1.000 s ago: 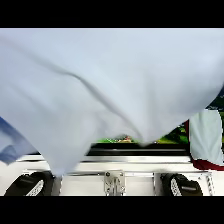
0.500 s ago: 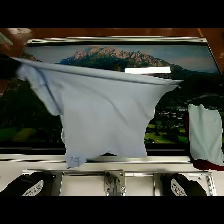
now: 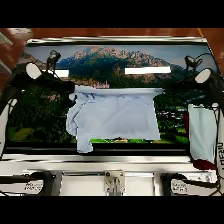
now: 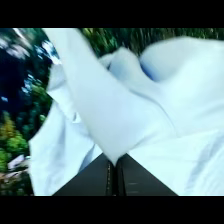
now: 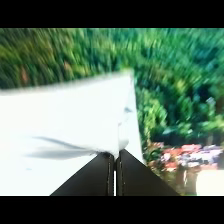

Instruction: Fold the shirts.

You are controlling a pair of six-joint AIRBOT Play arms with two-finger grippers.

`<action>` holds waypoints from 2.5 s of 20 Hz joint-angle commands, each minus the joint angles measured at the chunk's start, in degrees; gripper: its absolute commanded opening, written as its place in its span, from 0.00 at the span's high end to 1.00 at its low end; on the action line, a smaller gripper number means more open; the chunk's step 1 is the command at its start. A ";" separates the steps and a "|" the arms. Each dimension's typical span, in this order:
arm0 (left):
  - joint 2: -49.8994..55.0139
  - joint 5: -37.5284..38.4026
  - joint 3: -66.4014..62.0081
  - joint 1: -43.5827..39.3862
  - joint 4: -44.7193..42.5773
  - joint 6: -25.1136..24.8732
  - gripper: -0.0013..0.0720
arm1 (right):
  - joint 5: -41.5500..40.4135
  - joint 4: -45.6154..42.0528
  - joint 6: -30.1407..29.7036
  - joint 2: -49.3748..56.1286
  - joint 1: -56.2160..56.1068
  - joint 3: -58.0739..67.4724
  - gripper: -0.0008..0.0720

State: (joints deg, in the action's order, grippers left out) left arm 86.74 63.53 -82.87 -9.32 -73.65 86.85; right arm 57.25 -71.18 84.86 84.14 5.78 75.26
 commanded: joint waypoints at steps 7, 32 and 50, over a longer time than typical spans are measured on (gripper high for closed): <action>0.59 20.37 -2.62 14.60 5.55 -0.02 0.07 | 18.38 -1.44 -6.95 -4.50 5.77 4.35 0.17; -9.70 -8.41 46.05 15.72 25.24 -11.17 0.93 | 22.60 13.38 -11.21 -10.84 24.59 -26.99 0.06; -25.42 2.10 22.51 18.73 23.93 -14.23 0.93 | 19.43 28.72 -21.00 -8.79 9.75 -19.56 0.89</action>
State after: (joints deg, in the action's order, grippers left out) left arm 65.32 62.74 -50.13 7.84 -49.15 74.39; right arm 71.44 -45.45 68.60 79.90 16.12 47.05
